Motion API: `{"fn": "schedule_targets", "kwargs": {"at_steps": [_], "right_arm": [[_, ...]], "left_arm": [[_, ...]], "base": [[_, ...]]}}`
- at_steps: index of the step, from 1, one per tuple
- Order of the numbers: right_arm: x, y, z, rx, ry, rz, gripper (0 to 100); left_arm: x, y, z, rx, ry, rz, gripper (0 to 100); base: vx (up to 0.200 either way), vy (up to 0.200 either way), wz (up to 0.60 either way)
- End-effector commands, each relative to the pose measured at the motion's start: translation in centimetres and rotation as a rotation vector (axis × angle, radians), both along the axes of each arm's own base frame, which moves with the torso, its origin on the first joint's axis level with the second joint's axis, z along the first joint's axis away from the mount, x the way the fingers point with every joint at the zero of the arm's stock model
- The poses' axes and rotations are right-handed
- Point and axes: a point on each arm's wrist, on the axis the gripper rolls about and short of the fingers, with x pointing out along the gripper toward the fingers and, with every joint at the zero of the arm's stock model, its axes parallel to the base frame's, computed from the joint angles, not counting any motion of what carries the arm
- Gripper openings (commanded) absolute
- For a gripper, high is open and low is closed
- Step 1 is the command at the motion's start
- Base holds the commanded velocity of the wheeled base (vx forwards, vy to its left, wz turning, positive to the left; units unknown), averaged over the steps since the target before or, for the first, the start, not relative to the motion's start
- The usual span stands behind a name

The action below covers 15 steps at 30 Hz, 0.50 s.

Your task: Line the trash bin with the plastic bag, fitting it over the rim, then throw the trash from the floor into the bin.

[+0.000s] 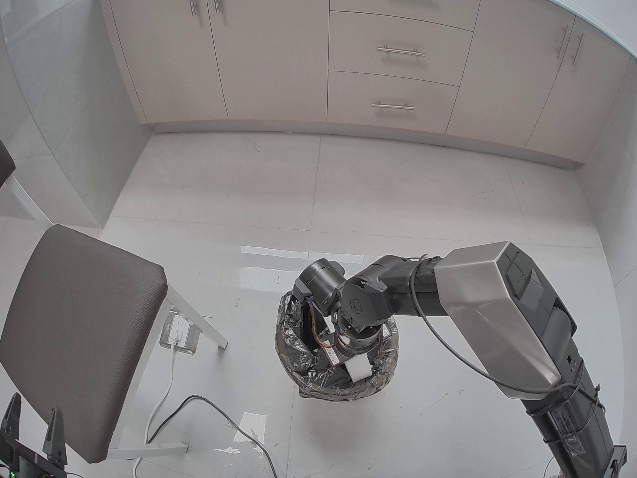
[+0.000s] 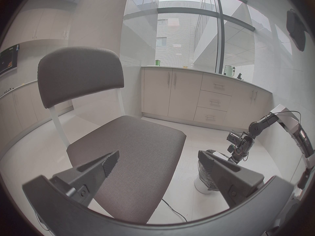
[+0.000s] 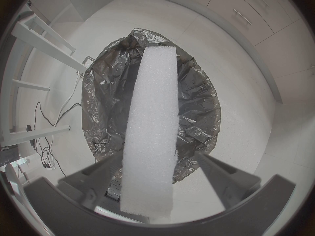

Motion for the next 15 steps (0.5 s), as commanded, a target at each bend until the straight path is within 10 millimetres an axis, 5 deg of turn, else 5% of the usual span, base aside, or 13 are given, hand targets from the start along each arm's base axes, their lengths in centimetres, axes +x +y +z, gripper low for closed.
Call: {"fn": "schedule_targets", "kwargs": {"at_steps": [1,13,14,15], "right_arm": [[-0.1,0.1,0.2,0.003,-0.003,0.002,100],[-0.8,0.2,4.7,0.049,-0.098,-0.003,100],[-0.8,0.2,4.8,0.051,-0.101,-0.004,0],[-0.7,0.3,5.3,0.068,-0.121,-0.009,0]], "left_arm": [[-0.1,0.0,0.0,0.0,-0.015,0.001,100],[-0.1,0.0,0.0,0.0,-0.015,0.001,100],[-0.1,0.0,0.0,0.0,-0.015,0.001,100],[-0.1,0.0,0.0,0.0,-0.015,0.001,100]], "base": [[0.0,0.0,0.0],[0.0,0.0,0.0],[0.0,0.0,0.0],[0.0,0.0,0.0]]}}
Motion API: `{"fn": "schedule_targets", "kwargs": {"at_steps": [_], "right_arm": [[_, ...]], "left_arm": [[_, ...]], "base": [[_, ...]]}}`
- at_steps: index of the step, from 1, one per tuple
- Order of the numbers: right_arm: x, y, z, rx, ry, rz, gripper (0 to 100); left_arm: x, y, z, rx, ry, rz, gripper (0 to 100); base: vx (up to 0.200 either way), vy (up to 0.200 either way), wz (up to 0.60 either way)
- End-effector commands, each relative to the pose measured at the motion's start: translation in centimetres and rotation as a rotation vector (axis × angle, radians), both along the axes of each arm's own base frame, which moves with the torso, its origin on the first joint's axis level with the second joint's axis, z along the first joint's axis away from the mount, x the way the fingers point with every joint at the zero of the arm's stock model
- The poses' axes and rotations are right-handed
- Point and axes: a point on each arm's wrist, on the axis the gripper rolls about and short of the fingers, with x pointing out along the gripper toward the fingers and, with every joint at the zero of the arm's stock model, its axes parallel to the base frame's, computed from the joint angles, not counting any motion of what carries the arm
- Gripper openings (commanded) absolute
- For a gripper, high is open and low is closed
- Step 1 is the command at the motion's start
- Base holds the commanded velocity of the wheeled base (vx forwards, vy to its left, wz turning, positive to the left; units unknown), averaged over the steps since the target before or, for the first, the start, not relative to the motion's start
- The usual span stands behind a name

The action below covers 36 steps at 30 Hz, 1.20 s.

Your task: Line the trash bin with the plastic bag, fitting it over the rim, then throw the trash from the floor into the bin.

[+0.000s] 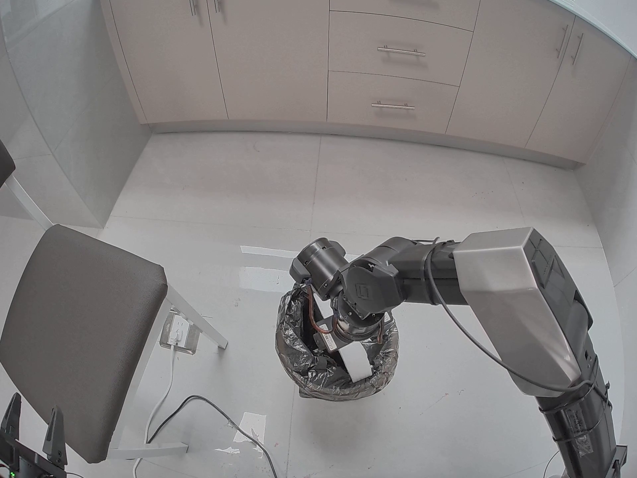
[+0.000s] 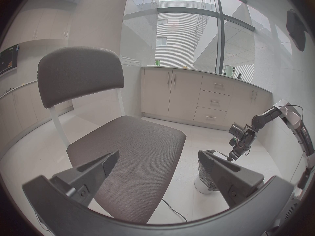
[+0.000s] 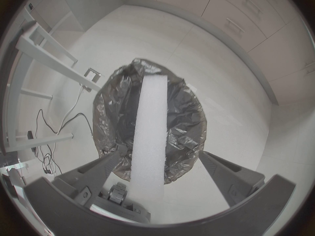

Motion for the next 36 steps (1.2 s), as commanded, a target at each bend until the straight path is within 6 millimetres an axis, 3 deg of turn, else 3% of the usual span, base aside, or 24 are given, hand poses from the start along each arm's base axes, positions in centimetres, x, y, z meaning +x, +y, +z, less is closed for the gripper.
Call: {"fn": "schedule_targets", "kwargs": {"at_steps": [1,20,36], "right_arm": [[0.0,0.0,1.9,0.042,-0.046,-0.007,0],[-0.2,0.4,1.3,0.051,-0.042,-0.021,0],[1.2,1.1,-2.6,0.048,-0.084,-0.041,0]], "left_arm": [[-0.1,0.0,0.0,0.0,-0.015,0.001,100],[-0.1,0.0,0.0,-0.002,-0.017,0.001,100],[-0.1,0.0,0.0,-0.002,-0.017,0.008,100]], "base": [[0.0,0.0,0.0],[0.0,0.0,0.0],[0.0,0.0,0.0]]}}
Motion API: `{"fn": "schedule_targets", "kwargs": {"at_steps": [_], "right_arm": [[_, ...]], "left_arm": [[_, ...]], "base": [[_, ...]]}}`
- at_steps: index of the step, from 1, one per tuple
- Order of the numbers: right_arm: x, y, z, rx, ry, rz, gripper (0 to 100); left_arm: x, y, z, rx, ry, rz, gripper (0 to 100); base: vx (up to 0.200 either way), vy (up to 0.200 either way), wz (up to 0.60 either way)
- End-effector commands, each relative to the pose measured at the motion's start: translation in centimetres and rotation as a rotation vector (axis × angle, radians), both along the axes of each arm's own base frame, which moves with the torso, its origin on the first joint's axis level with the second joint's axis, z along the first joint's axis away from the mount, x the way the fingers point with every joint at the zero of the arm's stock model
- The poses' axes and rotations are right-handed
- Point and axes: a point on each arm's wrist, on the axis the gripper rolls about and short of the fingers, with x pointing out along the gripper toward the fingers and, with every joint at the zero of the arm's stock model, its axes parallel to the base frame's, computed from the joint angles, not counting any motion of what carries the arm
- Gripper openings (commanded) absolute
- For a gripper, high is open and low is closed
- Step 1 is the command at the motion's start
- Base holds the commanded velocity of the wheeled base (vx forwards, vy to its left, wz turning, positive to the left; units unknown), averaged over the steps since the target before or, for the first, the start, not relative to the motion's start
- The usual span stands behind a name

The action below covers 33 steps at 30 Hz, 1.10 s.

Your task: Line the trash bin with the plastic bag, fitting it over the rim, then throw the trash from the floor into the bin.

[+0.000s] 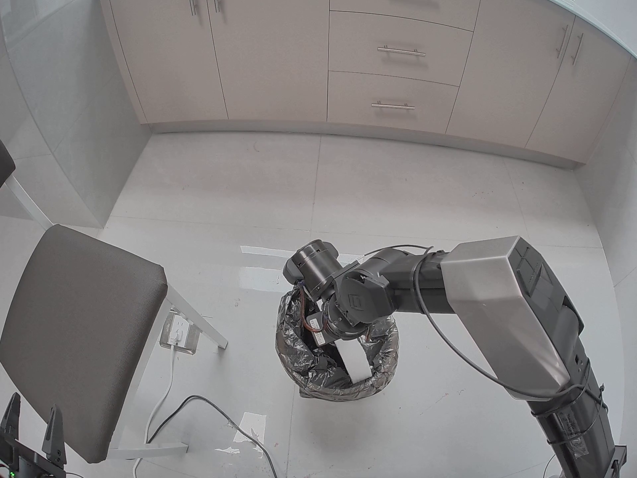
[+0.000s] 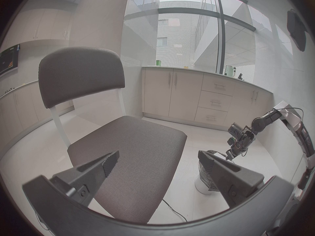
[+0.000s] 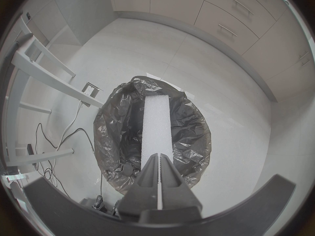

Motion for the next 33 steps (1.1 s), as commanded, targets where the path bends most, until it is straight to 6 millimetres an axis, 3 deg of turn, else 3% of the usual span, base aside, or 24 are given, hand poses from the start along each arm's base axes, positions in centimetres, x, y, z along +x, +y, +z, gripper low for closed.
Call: {"fn": "schedule_targets", "kwargs": {"at_steps": [1,19,27,29,30,31,33], "right_arm": [[0.6,0.0,-2.1,-0.011,0.007,-0.002,0],[1.5,0.8,-9.2,-0.057,0.015,0.044,0],[1.6,1.0,-8.4,-0.051,-0.009,0.063,0],[1.6,1.1,-7.6,-0.04,-0.022,0.065,0],[1.5,1.2,-5.4,-0.015,-0.051,0.067,0],[1.3,1.3,-4.4,-0.003,-0.061,0.071,0],[1.3,1.3,-3.6,0.004,-0.071,0.07,0]], "left_arm": [[-0.1,0.0,0.0,0.0,-0.015,0.0,100],[-0.1,0.0,0.0,0.006,-0.013,0.002,100],[-0.1,0.0,0.0,0.006,-0.013,0.002,100],[-0.1,0.0,0.0,0.006,-0.013,0.002,100],[-0.1,0.0,0.0,0.006,-0.013,0.002,100],[-0.1,0.0,0.0,0.006,-0.013,0.002,100],[-0.1,0.0,0.0,0.006,-0.013,0.002,100]], "base": [[0.0,0.0,0.0],[0.0,0.0,0.0],[0.0,0.0,0.0],[0.0,0.0,0.0],[0.0,0.0,0.0],[0.0,0.0,0.0],[0.0,0.0,0.0]]}}
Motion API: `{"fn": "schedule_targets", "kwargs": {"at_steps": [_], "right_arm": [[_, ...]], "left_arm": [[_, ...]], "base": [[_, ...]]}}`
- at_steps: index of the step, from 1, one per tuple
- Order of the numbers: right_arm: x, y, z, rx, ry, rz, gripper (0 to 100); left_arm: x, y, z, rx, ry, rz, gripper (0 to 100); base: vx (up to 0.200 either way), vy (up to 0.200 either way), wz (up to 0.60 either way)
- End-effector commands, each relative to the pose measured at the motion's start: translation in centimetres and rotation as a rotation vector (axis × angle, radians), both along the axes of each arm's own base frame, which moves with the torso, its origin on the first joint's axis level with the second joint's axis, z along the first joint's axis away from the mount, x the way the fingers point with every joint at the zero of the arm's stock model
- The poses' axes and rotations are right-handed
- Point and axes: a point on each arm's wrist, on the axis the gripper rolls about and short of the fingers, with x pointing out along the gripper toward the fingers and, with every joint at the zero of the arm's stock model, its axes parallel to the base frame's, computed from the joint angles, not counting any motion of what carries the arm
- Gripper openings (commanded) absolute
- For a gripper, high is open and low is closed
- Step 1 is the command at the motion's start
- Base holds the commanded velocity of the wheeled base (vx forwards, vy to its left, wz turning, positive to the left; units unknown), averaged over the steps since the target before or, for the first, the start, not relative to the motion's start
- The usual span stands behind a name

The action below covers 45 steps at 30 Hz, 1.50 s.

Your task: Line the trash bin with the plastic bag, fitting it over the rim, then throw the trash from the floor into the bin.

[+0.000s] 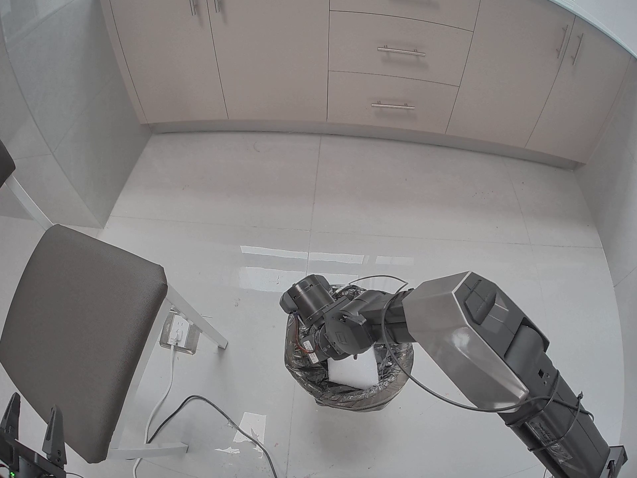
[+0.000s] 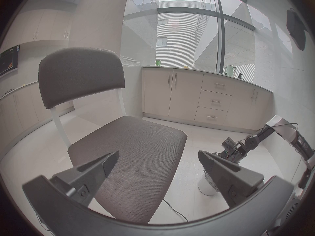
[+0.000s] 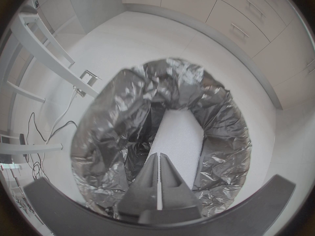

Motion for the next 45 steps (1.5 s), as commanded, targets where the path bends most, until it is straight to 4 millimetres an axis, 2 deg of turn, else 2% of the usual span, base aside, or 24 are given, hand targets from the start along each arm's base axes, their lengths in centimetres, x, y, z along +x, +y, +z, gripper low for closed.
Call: {"fn": "schedule_targets", "kwargs": {"at_steps": [1,5,8,10,17,20,34,35,39,45], "right_arm": [[-0.4,0.1,4.9,0.052,-0.054,0.006,0],[-0.3,-0.5,5.5,0.039,-0.039,-0.014,0],[-0.1,-0.8,4.8,0.012,-0.04,-0.033,0],[0.1,-1.0,4.1,-0.001,-0.029,-0.039,0],[0.8,-1.9,-0.3,-0.067,0.036,-0.058,0],[0.7,-1.9,-1.4,-0.082,0.05,-0.058,0],[0.9,-1.7,-3.6,-0.076,0.036,-0.063,0],[1.0,-1.6,-4.5,-0.077,0.027,-0.064,0],[1.0,-1.7,-5.7,-0.09,0.038,-0.062,0],[0.9,-1.8,-6.4,-0.102,0.048,-0.06,0]], "left_arm": [[-0.1,0.0,0.0,-0.001,-0.015,0.0,100],[-0.1,0.0,0.0,-0.002,-0.015,0.0,100],[-0.1,0.0,0.0,-0.002,-0.015,0.0,100],[-0.1,0.0,0.0,-0.002,-0.015,0.0,100],[-0.1,0.0,0.0,-0.002,-0.015,0.0,100],[-0.1,0.0,0.0,-0.002,-0.016,0.0,100],[-0.1,0.0,0.0,-0.002,-0.015,0.0,100],[-0.1,0.0,0.0,-0.002,-0.018,0.0,100],[-0.1,0.0,0.0,-0.002,-0.015,0.0,100],[-0.1,0.0,0.0,-0.002,-0.016,0.0,100]], "base": [[0.0,0.0,0.0],[0.0,0.0,0.0],[0.0,0.0,0.0],[0.0,0.0,0.0],[0.0,0.0,0.0],[0.0,0.0,0.0],[0.0,0.0,0.0],[0.0,0.0,0.0],[0.0,0.0,0.0],[0.0,0.0,0.0]]}}
